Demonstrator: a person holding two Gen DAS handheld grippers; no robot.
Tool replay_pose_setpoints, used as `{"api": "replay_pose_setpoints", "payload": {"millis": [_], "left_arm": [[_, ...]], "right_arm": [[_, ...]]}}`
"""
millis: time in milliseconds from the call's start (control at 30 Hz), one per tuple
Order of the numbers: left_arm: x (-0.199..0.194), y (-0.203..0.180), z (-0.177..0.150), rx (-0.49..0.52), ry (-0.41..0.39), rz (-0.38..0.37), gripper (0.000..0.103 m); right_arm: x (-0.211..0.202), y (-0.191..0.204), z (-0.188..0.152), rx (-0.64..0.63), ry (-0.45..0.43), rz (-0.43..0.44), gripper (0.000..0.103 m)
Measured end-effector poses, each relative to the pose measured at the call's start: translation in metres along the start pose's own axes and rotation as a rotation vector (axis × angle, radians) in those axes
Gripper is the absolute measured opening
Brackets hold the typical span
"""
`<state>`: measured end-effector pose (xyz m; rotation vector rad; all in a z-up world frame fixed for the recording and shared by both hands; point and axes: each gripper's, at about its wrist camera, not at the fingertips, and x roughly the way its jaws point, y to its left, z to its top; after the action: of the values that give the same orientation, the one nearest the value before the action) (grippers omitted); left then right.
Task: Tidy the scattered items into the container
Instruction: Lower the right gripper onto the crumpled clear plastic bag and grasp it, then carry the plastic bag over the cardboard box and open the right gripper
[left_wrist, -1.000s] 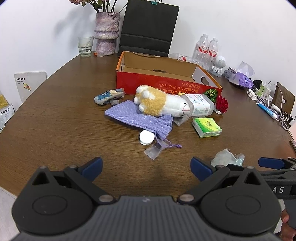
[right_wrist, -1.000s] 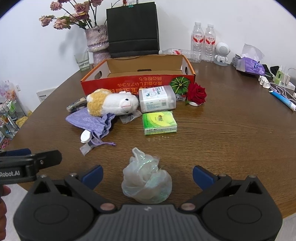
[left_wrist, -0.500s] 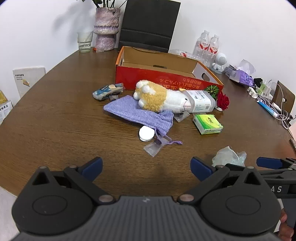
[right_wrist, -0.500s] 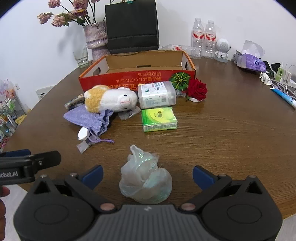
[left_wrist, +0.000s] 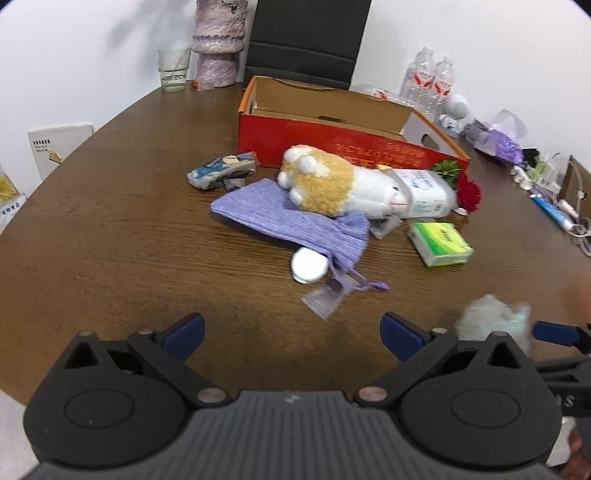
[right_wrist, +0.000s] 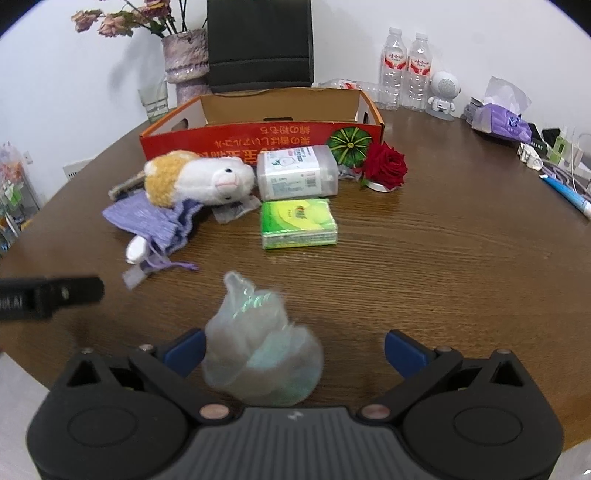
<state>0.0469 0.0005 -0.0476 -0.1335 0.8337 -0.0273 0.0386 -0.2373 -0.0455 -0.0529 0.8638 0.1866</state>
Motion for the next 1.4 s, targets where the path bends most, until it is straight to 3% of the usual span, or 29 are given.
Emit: {"api": "replay_pose_setpoints", "payload": {"millis": [167, 267, 333, 433, 567, 667, 767, 967, 1167, 1400], "left_arm": [[0.02, -0.005, 0.006, 0.044, -0.031, 0.033, 0.101], [0.031, -0.01, 0.01, 0.071, -0.031, 0.033, 0.09], [0.036, -0.015, 0.01, 0.1, -0.021, 0.017, 0.076], [0.042, -0.023, 0.007, 0.159, -0.005, -0.022, 0.057], [0.047, -0.033, 0.006, 0.231, -0.015, -0.001, 0.048], [0.047, -0.037, 0.006, 0.276, -0.007, -0.047, 0.02], [0.044, -0.038, 0.004, 0.308, 0.005, -0.082, 0.019], [0.023, -0.026, 0.017, 0.24, -0.024, -0.211, 0.008], [-0.003, -0.025, 0.071, 0.231, -0.203, -0.249, 0.008], [0.014, -0.028, 0.127, 0.207, -0.234, -0.252, 0.008]], "right_arm": [[0.014, -0.006, -0.003, -0.035, 0.005, -0.008, 0.097], [0.019, -0.009, -0.001, -0.038, 0.003, 0.015, 0.09], [0.023, -0.011, 0.001, -0.037, -0.001, 0.029, 0.089], [0.027, -0.013, 0.004, -0.041, -0.017, 0.033, 0.079], [0.029, -0.017, 0.008, -0.05, -0.042, 0.053, 0.065], [0.029, -0.021, 0.01, -0.049, -0.057, 0.099, 0.056], [0.026, -0.027, 0.012, -0.044, -0.071, 0.137, 0.055], [0.018, -0.036, 0.027, -0.04, -0.136, 0.156, 0.054], [0.012, -0.04, 0.086, -0.055, -0.273, 0.156, 0.054], [0.025, -0.037, 0.154, -0.05, -0.353, 0.173, 0.054]]}}
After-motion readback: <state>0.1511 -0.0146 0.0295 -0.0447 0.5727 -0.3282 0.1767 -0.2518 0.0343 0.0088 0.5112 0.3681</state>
